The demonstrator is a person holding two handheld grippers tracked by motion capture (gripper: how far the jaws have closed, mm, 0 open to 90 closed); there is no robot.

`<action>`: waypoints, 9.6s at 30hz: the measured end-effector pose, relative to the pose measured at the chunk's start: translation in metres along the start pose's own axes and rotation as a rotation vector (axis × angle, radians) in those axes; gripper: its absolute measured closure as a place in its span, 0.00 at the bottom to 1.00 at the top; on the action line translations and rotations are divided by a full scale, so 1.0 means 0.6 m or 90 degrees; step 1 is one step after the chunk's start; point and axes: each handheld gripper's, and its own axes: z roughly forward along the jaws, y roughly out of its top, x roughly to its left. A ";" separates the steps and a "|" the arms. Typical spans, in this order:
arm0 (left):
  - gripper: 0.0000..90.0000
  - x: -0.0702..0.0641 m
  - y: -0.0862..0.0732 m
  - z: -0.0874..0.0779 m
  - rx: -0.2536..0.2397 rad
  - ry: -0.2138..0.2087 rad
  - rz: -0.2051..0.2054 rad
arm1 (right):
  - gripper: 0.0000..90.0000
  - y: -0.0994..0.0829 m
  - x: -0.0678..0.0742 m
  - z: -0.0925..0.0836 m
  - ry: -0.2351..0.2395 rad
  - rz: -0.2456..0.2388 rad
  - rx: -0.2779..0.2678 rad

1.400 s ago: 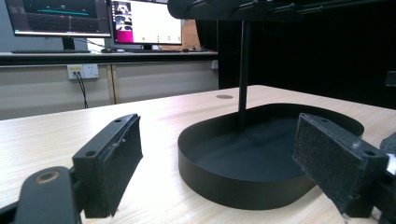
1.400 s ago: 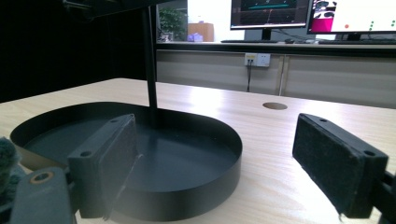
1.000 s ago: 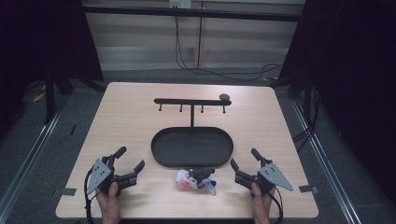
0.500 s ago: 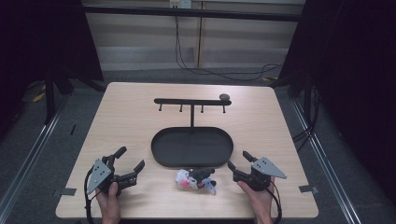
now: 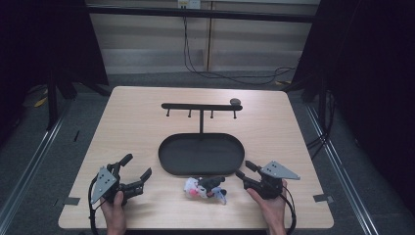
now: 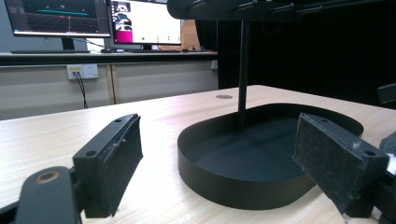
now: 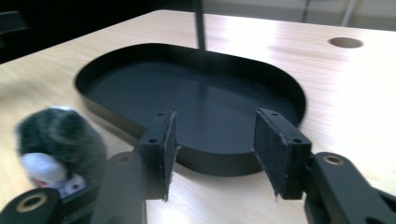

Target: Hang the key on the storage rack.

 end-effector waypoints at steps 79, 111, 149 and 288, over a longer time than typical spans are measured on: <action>0.17 0.000 0.000 0.000 -0.001 0.000 -0.001 | 0.94 0.091 0.070 0.089 0.243 -0.134 0.496; 0.17 0.000 0.000 0.000 0.002 0.000 0.001 | 0.96 0.116 0.091 0.125 0.231 -0.197 0.608; 0.17 0.000 0.000 0.000 0.002 0.000 0.002 | 0.98 0.275 0.131 0.150 0.260 -0.316 0.673; 0.17 0.000 0.000 0.000 -0.002 -0.006 0.001 | 0.97 0.454 0.059 0.306 0.198 -0.391 0.669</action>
